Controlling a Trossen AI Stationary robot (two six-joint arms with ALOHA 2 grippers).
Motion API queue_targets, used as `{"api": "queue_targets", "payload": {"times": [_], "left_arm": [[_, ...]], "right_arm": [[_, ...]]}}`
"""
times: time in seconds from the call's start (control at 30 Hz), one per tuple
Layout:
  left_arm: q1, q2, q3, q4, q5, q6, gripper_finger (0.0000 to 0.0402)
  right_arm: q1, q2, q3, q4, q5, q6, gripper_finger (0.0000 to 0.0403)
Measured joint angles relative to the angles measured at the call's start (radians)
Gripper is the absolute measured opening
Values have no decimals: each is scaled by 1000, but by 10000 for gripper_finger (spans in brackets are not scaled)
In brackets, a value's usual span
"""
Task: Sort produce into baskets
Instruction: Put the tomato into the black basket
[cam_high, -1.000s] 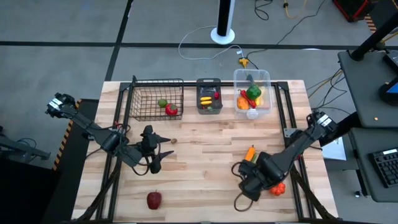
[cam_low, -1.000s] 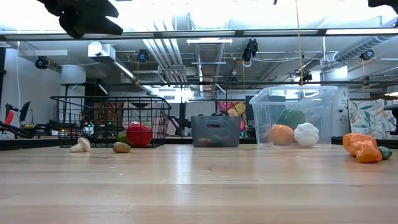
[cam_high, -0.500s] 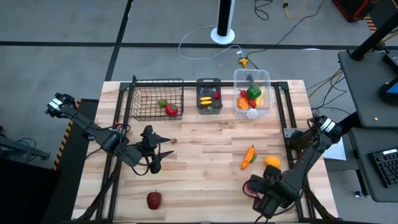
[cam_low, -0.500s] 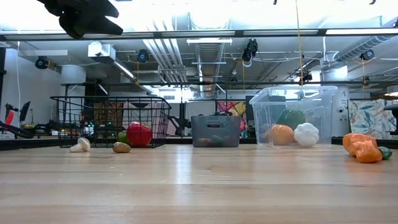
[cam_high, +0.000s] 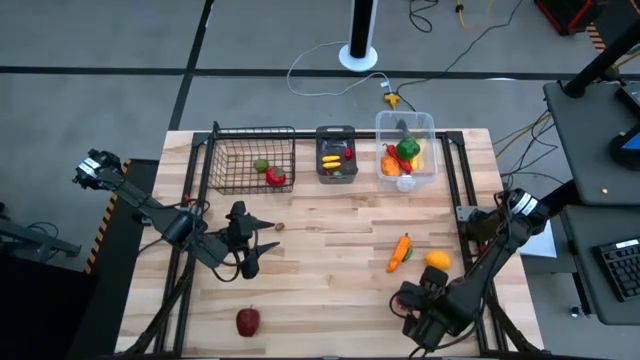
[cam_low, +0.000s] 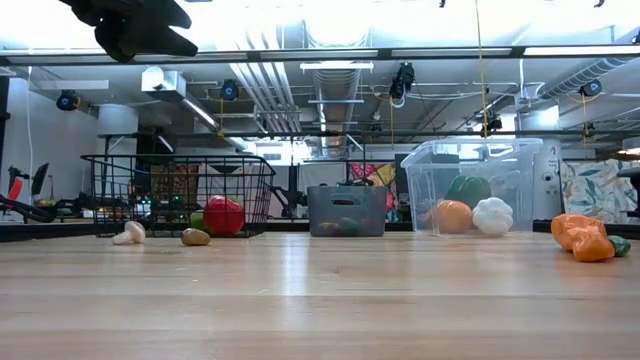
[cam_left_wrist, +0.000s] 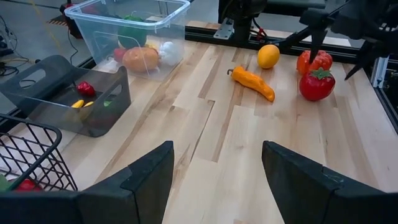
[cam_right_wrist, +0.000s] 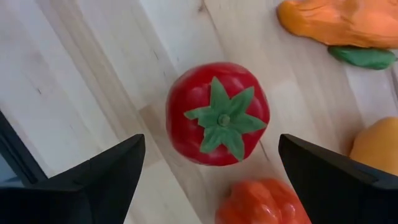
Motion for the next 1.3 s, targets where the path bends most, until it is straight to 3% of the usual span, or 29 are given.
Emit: {"api": "queue_targets", "payload": {"times": [0.57,0.77,1.03,1.3], "left_arm": [[0,0,0,1,0,0,226],[0,0,0,1,-1,0,226],[0,0,0,9,0,-4,226],[0,0,0,20,1,-4,226]], "right_arm": [[-40,-1,-164,234,16,-26,360],[-47,-3,-192,294,11,-28,328],[-63,-7,-145,291,60,-73,306],[-171,-7,-16,302,203,-358,310]]}}
